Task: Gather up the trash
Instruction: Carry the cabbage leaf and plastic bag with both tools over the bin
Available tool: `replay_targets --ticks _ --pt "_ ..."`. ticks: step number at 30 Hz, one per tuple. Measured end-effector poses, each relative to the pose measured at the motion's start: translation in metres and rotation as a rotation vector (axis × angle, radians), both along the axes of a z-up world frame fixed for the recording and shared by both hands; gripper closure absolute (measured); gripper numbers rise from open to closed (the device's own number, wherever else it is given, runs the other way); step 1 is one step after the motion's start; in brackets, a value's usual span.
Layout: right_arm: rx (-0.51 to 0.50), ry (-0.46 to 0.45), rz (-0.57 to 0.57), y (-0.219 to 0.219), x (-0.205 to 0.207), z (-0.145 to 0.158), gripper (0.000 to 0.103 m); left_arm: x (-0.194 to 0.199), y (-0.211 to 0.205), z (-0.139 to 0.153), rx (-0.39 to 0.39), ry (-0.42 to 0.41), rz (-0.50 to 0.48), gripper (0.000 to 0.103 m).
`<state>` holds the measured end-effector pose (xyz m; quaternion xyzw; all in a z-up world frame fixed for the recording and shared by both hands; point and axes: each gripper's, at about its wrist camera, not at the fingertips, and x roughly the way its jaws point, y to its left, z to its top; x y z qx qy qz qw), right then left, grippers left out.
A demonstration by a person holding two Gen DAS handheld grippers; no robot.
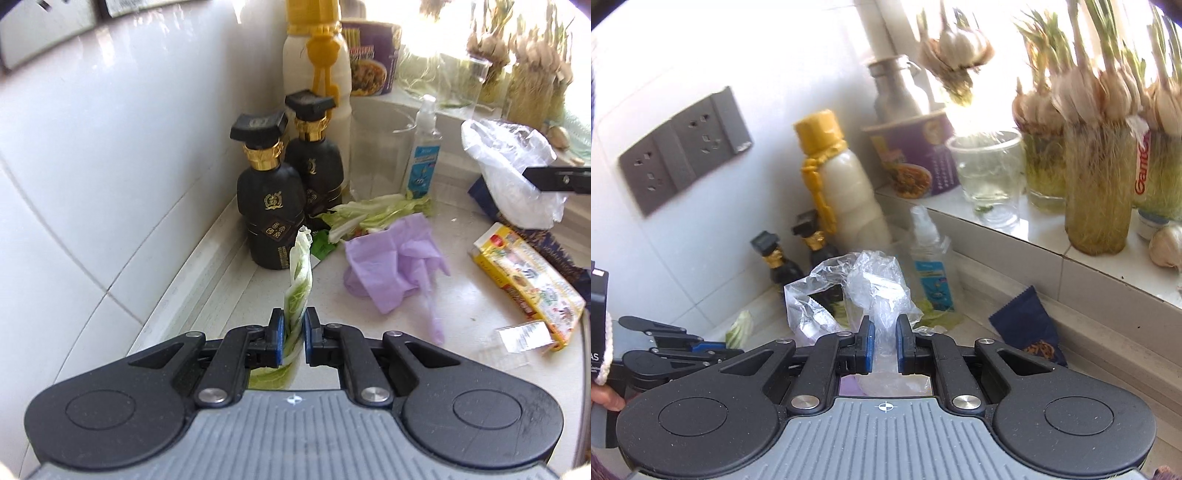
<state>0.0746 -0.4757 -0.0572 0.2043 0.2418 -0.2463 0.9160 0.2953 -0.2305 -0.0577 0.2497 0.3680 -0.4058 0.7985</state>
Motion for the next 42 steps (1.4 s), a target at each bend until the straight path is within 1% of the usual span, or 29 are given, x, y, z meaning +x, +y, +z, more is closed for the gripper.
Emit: replay_targets --ticks 6,10,19,22,27,34,42 --pt "-0.016 0.013 0.038 0.028 -0.003 0.006 0.093 -0.02 0.008 0.011 0.004 0.004 0.029 0.094" --pt "-0.017 0.014 0.063 0.047 -0.007 0.011 0.093 -0.038 0.024 0.023 0.008 -0.001 0.036 0.094" --pt "-0.013 0.021 0.111 0.093 -0.02 0.02 0.093 -0.076 0.06 0.04 -0.004 0.032 0.082 0.094" --pt "-0.01 0.032 0.127 0.109 -0.024 0.02 0.093 -0.085 0.073 0.046 -0.017 0.046 0.106 0.094" --pt "-0.002 0.048 0.152 0.137 -0.031 0.019 0.093 -0.102 0.1 0.054 -0.068 0.076 0.133 0.094" --pt "0.012 0.07 0.187 0.171 -0.041 0.017 0.093 -0.126 0.133 0.061 -0.082 0.084 0.172 0.094" --pt "-0.001 0.106 0.24 0.212 -0.045 0.014 0.093 -0.144 0.177 0.067 -0.141 0.115 0.248 0.094"
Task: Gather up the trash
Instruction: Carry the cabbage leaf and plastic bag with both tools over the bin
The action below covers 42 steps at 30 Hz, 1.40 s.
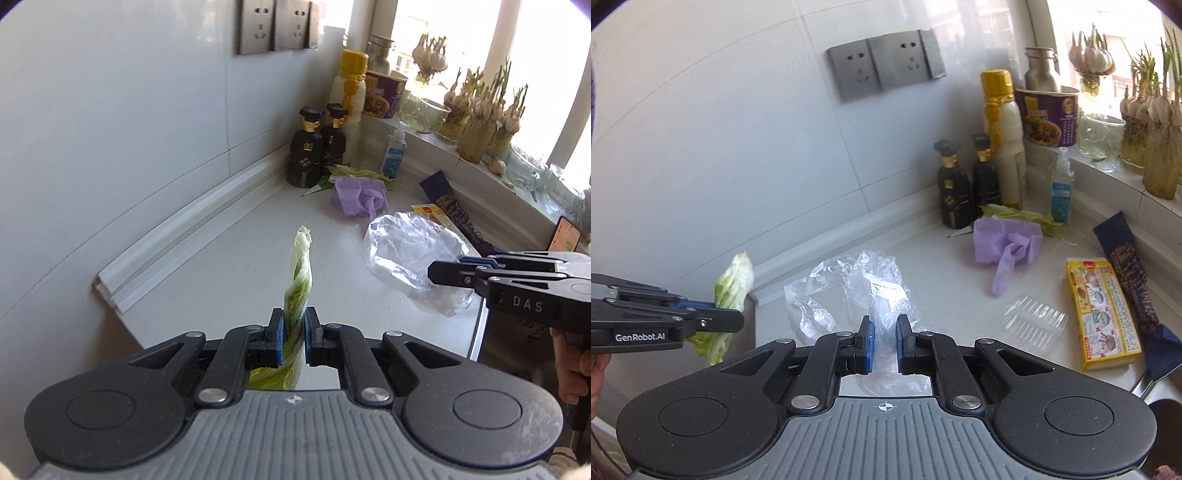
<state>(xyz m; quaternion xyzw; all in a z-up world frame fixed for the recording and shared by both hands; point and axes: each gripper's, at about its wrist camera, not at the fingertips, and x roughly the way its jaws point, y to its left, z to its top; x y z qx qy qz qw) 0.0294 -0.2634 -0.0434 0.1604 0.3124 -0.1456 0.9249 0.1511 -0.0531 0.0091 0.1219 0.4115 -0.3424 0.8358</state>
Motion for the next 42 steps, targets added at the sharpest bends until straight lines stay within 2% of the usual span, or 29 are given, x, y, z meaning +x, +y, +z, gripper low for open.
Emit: replay_targets --ticks 12,18,25,29,37,42 --pt "0.028 0.069 0.095 0.057 0.006 -0.024 0.093 -0.022 0.081 -0.018 -0.096 0.081 0.194 0.094" --pt "0.057 0.132 0.172 0.093 0.018 -0.052 0.093 -0.03 0.125 -0.046 -0.148 0.145 0.344 0.094" --pt "0.079 0.177 0.267 0.136 0.042 -0.075 0.093 -0.034 0.157 -0.087 -0.186 0.215 0.48 0.094" --pt "0.034 0.215 0.33 0.16 0.06 -0.086 0.093 -0.031 0.171 -0.109 -0.222 0.252 0.557 0.094" --pt "-0.031 0.328 0.436 0.197 0.109 -0.123 0.093 -0.005 0.195 -0.155 -0.263 0.273 0.679 0.094" --pt "-0.132 0.382 0.531 0.225 0.135 -0.145 0.092 0.018 0.204 -0.189 -0.229 0.28 0.713 0.093"
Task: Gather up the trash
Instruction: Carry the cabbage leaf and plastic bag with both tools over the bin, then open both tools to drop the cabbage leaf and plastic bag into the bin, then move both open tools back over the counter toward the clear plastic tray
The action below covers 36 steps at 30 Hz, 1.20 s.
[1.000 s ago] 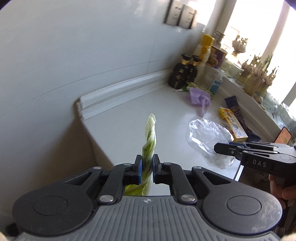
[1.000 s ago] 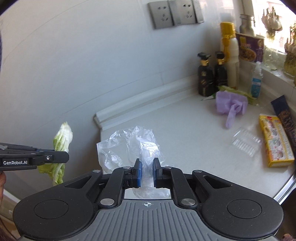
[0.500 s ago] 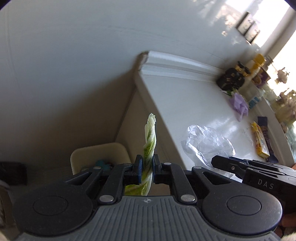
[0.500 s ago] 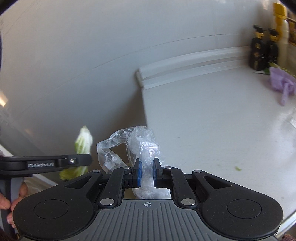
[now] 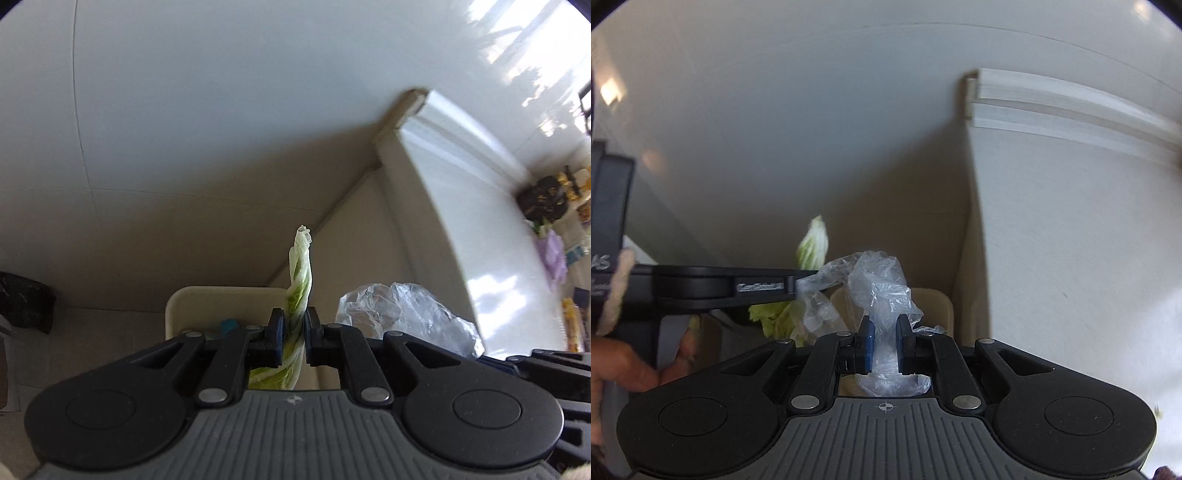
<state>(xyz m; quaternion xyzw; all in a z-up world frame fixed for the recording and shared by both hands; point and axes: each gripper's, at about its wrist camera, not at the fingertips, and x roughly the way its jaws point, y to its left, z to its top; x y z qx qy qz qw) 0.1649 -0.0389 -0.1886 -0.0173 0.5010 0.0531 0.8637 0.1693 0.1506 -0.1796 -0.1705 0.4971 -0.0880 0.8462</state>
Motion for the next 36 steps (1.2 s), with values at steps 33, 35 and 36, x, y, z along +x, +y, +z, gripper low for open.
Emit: replay_targets --ticks 33,35,36 --pt "-0.189 0.21 0.195 0.04 0.05 -0.09 0.05 0.068 -0.014 -0.077 0.169 0.153 -0.051 0.047" --pt "-0.186 0.205 0.195 0.044 0.048 -0.087 0.05 0.065 -0.015 -0.074 0.173 0.15 -0.055 0.046" --pt "-0.186 0.203 0.197 0.044 0.048 -0.085 0.05 0.067 -0.015 -0.07 0.174 0.149 -0.056 0.045"
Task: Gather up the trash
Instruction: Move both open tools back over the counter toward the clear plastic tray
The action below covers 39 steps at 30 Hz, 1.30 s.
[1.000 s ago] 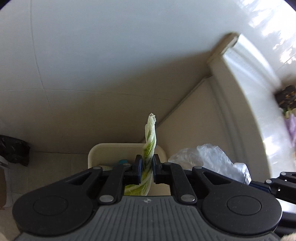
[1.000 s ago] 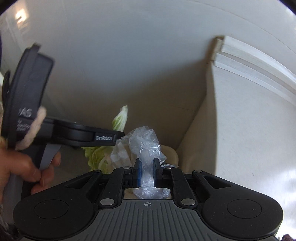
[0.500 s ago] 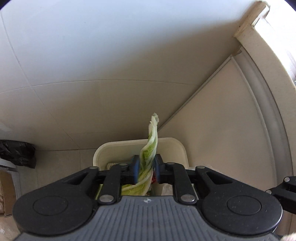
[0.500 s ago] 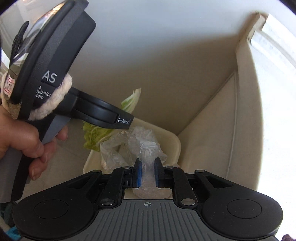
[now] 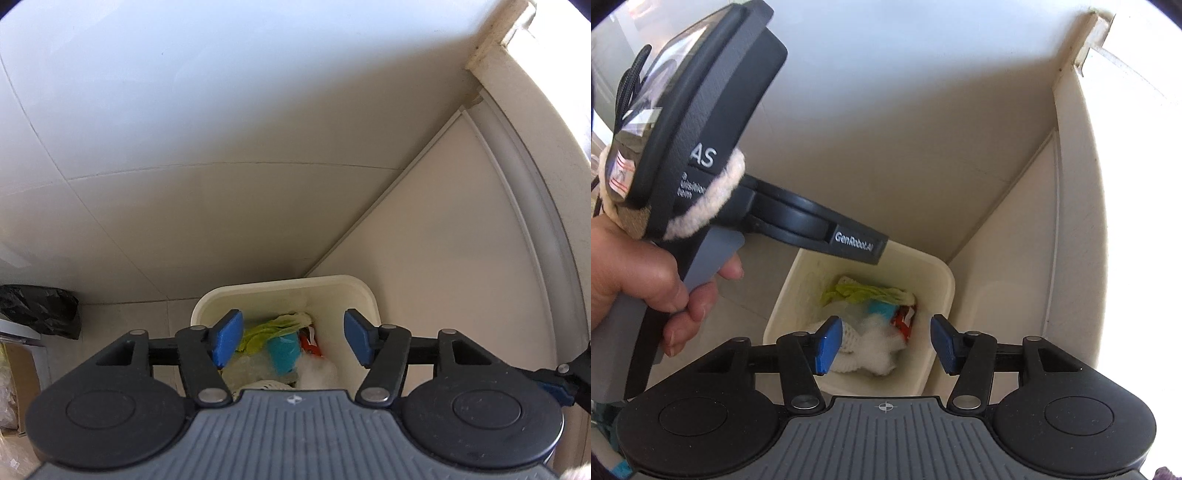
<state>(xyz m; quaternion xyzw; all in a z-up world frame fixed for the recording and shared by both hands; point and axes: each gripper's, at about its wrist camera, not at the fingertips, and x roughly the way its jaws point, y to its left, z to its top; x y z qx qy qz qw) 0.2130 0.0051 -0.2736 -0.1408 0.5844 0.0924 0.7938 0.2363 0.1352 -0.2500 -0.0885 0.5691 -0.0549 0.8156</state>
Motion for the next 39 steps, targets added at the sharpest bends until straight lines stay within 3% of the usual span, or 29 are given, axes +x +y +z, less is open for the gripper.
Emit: replay_targets --ticks 9,16,26,39 --pt "0.009 -0.032 0.013 -0.002 -0.015 0.023 0.05 -0.002 0.005 0.021 -0.003 -0.019 -0.007 0.041" --pt "0.018 -0.063 0.009 -0.002 -0.029 0.041 0.05 -0.018 0.005 0.042 -0.009 -0.039 -0.027 0.03" --pt "0.061 -0.158 0.001 0.001 -0.06 0.079 0.032 -0.054 0.014 0.079 0.006 -0.081 -0.054 0.007" --pt "0.098 -0.335 -0.088 -0.032 -0.113 0.141 0.019 -0.096 -0.004 0.122 0.081 -0.135 -0.064 0.001"
